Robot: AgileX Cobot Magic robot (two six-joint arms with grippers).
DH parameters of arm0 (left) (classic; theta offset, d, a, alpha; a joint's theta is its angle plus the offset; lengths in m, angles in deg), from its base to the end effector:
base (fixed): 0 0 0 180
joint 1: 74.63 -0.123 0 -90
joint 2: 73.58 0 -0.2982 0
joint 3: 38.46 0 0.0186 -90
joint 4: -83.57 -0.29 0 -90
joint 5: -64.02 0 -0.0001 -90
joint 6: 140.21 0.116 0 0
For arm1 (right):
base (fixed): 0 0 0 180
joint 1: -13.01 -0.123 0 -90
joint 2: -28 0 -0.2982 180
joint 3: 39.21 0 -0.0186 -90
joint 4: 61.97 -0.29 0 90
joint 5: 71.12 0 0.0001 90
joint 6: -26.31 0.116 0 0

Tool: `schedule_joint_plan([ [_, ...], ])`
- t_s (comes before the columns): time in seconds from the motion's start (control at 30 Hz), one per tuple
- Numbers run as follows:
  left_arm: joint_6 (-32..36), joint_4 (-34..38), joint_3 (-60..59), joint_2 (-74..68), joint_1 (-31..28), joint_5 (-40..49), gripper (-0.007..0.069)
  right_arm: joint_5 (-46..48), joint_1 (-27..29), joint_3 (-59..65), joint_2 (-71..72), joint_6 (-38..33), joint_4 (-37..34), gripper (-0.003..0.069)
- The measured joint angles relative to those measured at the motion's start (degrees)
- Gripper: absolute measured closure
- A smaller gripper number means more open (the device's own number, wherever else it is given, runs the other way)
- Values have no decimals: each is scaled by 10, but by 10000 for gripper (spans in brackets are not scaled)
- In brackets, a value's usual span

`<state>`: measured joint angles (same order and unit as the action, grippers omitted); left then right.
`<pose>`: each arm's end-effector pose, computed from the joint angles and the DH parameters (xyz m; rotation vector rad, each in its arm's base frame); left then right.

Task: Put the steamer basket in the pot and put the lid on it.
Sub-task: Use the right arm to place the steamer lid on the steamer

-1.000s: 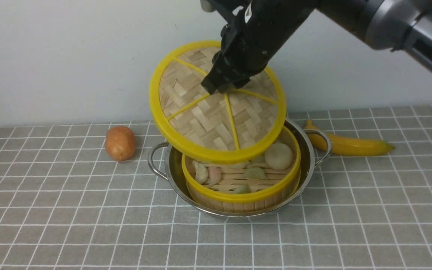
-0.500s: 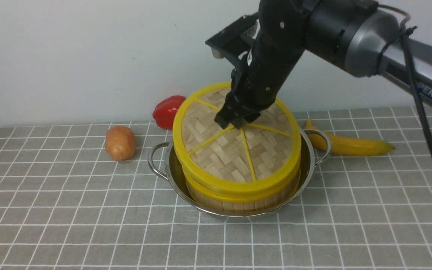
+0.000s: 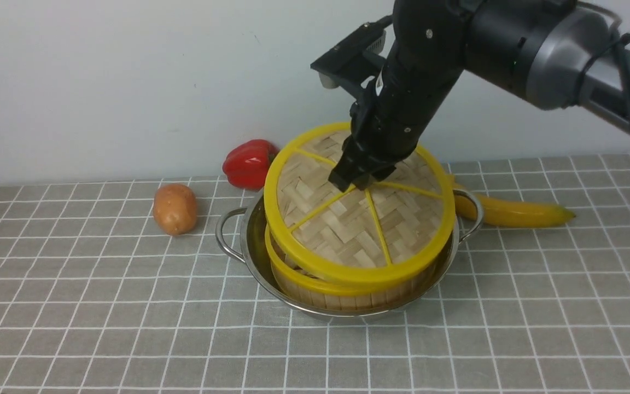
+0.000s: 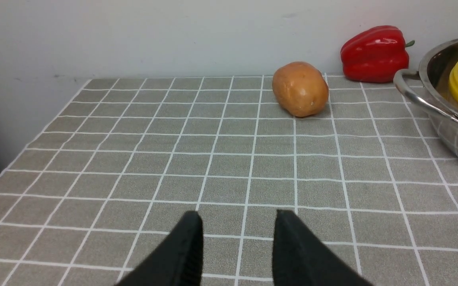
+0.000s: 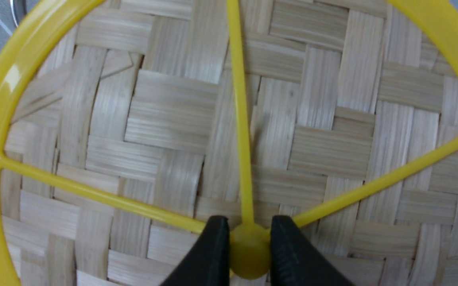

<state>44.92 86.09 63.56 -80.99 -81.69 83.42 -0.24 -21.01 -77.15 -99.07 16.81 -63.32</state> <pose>0.1034 0.0111 0.1736 -0.0585 1.8290 0.1073 0.4204 0.2869 0.2749 -1.0340 2.6047 0.1372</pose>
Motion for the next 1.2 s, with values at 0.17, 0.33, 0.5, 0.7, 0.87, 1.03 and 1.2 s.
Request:
schedule_joint_plan([
  [0.17, 0, 0, 0, 0, 0, 0, 382, -1, 0, 0, -22, -28, 2, 512],
  [0.33, 0, 0, 0, 0, 0, 0, 382, -1, 0, 0, -25, -63, 13, 512],
  [0.5, 0, 0, 0, 0, 0, 0, 382, -1, 0, 0, -25, -93, 17, 512],
  [0.7, 0, 0, 0, 0, 0, 0, 382, -1, 0, 0, -25, -140, 17, 513],
  [0.87, 0, 1, 0, 0, 0, 0, 382, -19, 0, 0, -25, -180, 17, 513],
  [1.03, 0, 1, 0, 0, 0, 0, 382, -47, 0, 0, -25, -241, -3, 513],
  [1.2, 0, 1, 0, 0, 0, 0, 382, -49, 0, 0, -25, -264, -23, 513],
])
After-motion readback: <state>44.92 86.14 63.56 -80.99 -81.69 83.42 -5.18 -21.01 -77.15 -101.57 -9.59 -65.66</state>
